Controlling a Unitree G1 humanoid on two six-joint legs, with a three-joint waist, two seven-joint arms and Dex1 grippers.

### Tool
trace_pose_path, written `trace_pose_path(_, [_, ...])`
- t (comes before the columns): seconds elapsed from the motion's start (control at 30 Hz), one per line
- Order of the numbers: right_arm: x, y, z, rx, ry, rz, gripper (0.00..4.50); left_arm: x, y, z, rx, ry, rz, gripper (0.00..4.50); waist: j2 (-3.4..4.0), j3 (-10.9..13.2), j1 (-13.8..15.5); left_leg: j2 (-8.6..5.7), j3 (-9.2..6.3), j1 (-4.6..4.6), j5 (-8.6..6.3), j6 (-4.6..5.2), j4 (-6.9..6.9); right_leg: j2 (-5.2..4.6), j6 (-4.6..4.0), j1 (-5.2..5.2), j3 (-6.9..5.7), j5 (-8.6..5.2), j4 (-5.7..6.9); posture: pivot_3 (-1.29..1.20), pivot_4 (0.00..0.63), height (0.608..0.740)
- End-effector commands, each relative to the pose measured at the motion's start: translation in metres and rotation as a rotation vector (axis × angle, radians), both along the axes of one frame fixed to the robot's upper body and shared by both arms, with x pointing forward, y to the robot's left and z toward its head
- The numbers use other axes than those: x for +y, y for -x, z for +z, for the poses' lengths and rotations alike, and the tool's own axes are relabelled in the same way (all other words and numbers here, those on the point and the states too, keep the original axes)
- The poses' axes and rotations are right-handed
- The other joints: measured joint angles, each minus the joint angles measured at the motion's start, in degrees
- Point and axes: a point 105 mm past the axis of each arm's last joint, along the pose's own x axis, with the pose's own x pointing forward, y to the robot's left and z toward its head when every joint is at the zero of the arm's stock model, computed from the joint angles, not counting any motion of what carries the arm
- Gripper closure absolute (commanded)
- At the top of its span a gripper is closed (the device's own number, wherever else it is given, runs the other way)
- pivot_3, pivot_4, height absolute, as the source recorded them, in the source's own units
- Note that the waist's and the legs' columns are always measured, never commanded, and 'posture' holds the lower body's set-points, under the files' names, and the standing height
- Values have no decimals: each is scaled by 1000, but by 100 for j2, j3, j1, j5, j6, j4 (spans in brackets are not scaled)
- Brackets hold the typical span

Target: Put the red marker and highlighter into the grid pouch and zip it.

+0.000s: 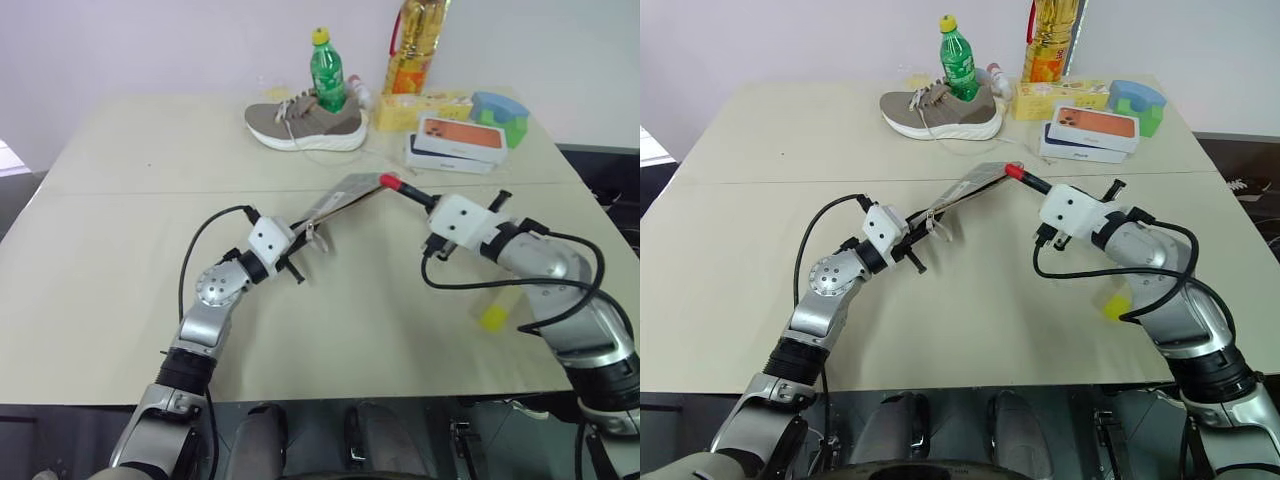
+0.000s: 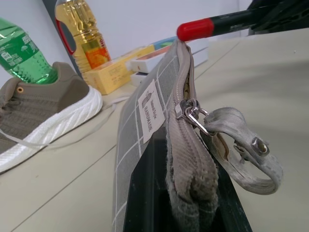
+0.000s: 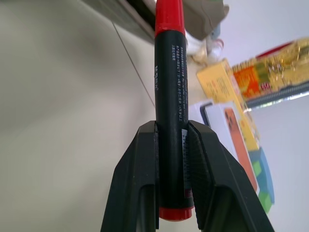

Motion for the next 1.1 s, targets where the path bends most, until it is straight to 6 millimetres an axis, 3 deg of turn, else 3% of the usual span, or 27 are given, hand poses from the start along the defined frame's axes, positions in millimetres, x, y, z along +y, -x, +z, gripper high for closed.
trace_pose_path(0.03, [-1,6,20,-71,-10,11,4198,1,-2,14,-49,20,9,4500,0,0,-3,0,0,0,0,0,0,0,0,0,0,0,0,0,150,740])
trace_pose_path(0.3, [7,7,5,-24,36,48,4198,-5,1,15,-60,26,-11,4500,0,0,-3,0,0,1,0,0,2,0,0,1,0,0,2,0,150,740])
trace_pose_path(0.77, [12,6,4,-25,88,79,4198,-5,8,13,-54,8,-35,4500,0,0,-4,0,-1,1,0,0,3,0,0,2,0,0,3,0,150,740])
trace_pose_path(0.97, [15,9,2,-27,175,117,4198,-7,11,14,-61,-4,-57,4500,0,0,-2,0,-1,1,0,0,4,1,0,2,0,0,3,0,150,740])
trace_pose_path(1.1, [27,18,0,-26,323,233,4198,-12,20,13,-84,-72,-137,4500,1,0,-9,-1,0,2,0,0,4,1,0,2,0,0,3,0,150,740])
